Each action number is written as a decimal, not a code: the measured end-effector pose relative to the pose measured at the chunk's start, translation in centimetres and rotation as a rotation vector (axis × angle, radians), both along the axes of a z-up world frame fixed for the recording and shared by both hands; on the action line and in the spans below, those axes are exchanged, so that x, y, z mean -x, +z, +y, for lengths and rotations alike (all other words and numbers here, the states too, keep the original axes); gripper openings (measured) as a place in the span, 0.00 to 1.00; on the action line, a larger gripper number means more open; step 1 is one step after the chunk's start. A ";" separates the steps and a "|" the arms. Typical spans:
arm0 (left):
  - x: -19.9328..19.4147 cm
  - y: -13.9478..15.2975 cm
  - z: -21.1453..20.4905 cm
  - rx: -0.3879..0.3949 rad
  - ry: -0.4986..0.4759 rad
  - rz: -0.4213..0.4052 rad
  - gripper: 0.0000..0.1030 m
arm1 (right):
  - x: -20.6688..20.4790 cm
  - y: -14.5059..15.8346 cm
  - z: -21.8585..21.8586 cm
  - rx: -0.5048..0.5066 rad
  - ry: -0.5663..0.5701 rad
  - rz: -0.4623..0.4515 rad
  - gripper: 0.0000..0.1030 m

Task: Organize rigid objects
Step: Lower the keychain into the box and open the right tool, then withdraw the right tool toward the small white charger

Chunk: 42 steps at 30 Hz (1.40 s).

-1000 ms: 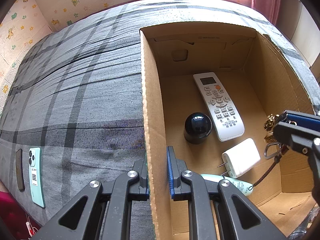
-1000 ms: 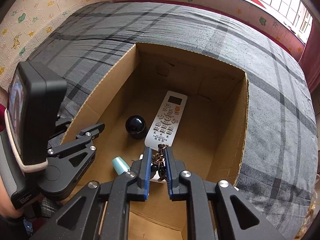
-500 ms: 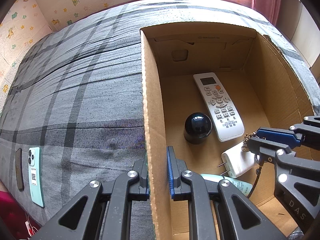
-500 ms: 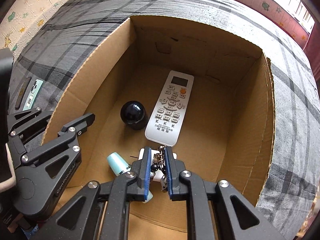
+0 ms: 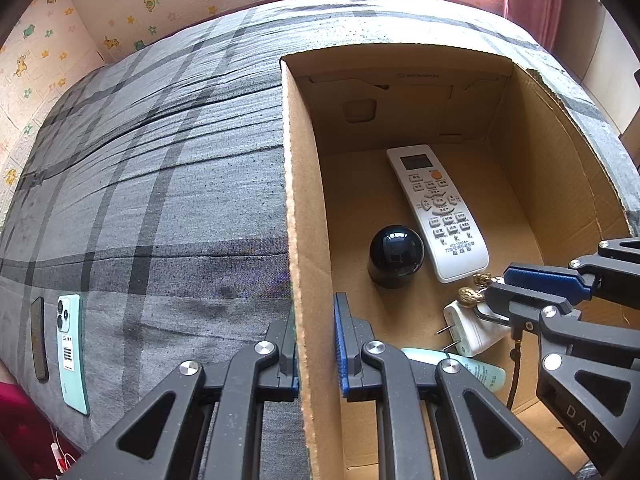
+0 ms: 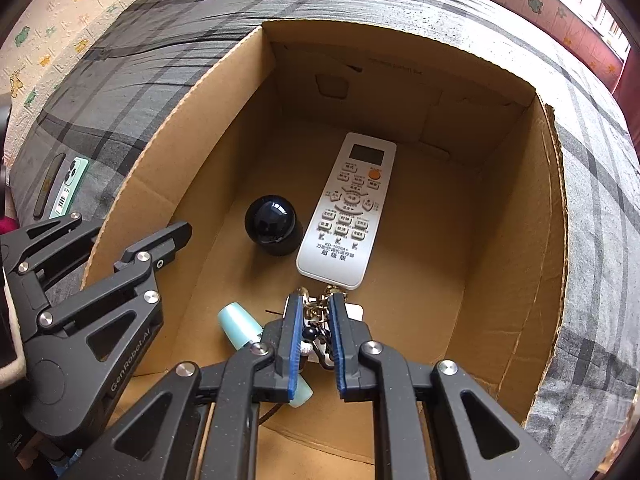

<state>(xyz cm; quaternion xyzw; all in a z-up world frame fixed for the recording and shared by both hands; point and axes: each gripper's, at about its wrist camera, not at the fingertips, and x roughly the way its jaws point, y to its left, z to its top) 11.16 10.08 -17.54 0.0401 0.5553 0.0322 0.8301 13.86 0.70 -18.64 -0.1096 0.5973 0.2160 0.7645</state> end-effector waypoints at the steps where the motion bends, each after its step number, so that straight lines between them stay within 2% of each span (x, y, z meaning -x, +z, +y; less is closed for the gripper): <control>1: 0.0 0.0 0.0 -0.001 0.000 0.000 0.15 | 0.0 0.1 0.0 -0.005 0.001 -0.002 0.14; 3: 0.0 0.0 0.0 -0.002 -0.001 0.000 0.15 | -0.1 0.3 -0.1 -0.012 0.001 -0.001 0.16; 5: 0.0 0.0 0.0 -0.001 -0.001 0.000 0.15 | 0.0 0.6 -0.3 -0.011 -0.008 -0.009 0.36; 9: 0.1 0.0 0.1 0.001 0.001 0.000 0.15 | 0.6 1.8 -0.8 -0.001 -0.014 -0.064 0.52; 11: 0.0 0.0 0.0 -0.003 -0.001 0.000 0.15 | 0.9 2.2 -0.8 0.007 -0.003 -0.082 0.64; 15: 0.0 0.0 0.1 0.001 0.001 0.001 0.15 | 1.5 2.9 -0.5 0.024 0.020 -0.109 0.70; 19: 0.1 0.0 0.2 0.003 0.002 0.000 0.15 | 1.6 3.7 -1.0 0.049 0.019 -0.149 0.81; 23: 0.0 0.0 0.2 0.000 0.000 0.002 0.15 | 1.4 4.4 -1.7 0.028 0.012 -0.152 0.92; 26: 0.0 0.0 0.2 0.004 0.002 0.002 0.15 | 1.5 5.1 -2.1 0.025 0.009 -0.174 0.98; 30: 0.0 0.0 0.2 0.003 0.002 0.003 0.15 | 1.6 6.0 -2.8 0.041 0.006 -0.210 0.99; 42: 0.0 0.0 0.1 -0.003 -0.002 0.004 0.15 | 0.7 9.1 -8.0 0.036 -0.077 -0.260 1.00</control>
